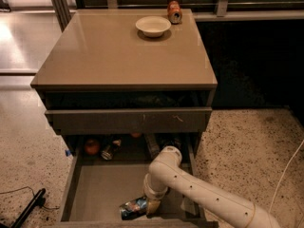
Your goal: Place redbull can into middle drawer
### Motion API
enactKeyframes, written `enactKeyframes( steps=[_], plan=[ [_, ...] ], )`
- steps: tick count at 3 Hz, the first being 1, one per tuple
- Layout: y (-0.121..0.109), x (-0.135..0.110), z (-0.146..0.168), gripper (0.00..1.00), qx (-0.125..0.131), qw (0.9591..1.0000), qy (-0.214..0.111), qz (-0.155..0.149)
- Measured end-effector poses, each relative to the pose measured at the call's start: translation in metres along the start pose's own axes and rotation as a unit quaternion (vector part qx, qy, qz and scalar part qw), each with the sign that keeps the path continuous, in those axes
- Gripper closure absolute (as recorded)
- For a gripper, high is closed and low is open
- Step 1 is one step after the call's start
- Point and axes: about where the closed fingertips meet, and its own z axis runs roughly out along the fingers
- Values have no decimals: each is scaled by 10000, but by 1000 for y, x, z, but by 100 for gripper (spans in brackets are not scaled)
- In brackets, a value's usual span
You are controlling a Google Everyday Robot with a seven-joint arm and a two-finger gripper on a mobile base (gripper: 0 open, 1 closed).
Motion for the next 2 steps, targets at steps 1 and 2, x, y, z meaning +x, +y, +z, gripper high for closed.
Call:
enactKeyframes(
  steps=[1,2],
  plan=[
    [0,0,0,35,0,10000,0,0],
    [0,0,0,12,0,10000,0,0]
  ],
)
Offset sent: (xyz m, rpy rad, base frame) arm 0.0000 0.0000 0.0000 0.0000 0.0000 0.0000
